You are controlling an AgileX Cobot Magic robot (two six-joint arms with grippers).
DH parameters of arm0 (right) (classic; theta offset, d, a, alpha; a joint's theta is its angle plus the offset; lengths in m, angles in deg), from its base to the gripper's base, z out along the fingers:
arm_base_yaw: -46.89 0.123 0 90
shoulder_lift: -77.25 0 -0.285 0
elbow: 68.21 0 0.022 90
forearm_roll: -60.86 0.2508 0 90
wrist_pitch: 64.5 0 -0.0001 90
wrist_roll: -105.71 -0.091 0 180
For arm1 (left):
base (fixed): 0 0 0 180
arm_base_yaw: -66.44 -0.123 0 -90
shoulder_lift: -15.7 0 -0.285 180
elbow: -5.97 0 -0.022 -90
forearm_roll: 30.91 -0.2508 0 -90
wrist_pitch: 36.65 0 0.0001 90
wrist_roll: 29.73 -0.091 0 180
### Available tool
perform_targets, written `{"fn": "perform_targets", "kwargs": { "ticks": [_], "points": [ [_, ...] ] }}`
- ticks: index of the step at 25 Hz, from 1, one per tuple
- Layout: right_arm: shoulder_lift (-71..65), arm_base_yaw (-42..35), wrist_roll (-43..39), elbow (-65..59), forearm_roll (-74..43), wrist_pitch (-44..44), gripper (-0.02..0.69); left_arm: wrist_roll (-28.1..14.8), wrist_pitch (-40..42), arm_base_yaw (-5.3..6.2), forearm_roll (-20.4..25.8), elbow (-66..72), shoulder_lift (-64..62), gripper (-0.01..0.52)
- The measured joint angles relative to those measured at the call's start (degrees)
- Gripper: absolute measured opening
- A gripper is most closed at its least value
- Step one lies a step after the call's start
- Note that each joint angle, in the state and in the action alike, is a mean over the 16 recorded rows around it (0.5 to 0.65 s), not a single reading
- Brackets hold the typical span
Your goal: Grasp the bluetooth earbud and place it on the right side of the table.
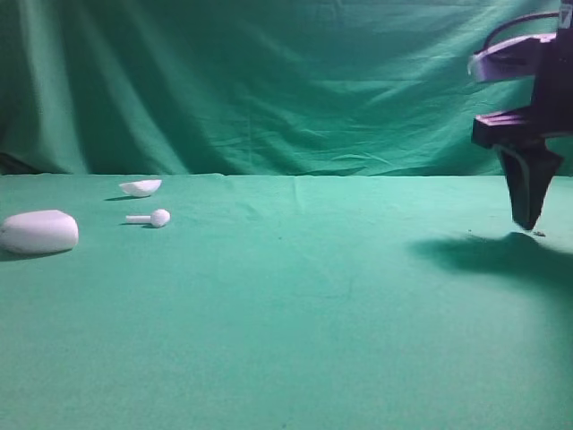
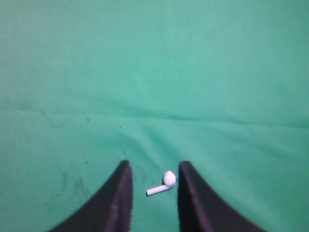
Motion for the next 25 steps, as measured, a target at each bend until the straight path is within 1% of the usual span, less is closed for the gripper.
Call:
{"fn": "perform_targets", "kwargs": {
  "ticks": [6,8,10,13,20,25],
  "points": [
    [14.8,0.0,0.2,0.0,3.0,7.6,0.085,0.0,0.0,0.00,0.0,0.0,0.0,0.000],
    [19.7,0.0,0.3,-1.0,4.2,9.7,0.041,0.0,0.0,0.00,0.0,0.0,0.0,0.000],
    [24.6,0.0,0.4,-2.3,5.3,11.5,0.013,0.0,0.0,0.00,0.0,0.0,0.0,0.000],
    [31.8,0.0,0.9,-4.9,6.8,13.5,0.000,0.0,0.0,0.00,0.0,0.0,0.0,0.000],
    [48.2,0.0,2.1,-12.2,9.7,15.5,0.000,0.0,0.0,0.00,0.0,0.0,0.0,0.000],
    [57.1,0.0,3.1,-15.6,12.8,17.0,0.000,0.0,0.0,0.00,0.0,0.0,0.0,0.000]
  ]
}}
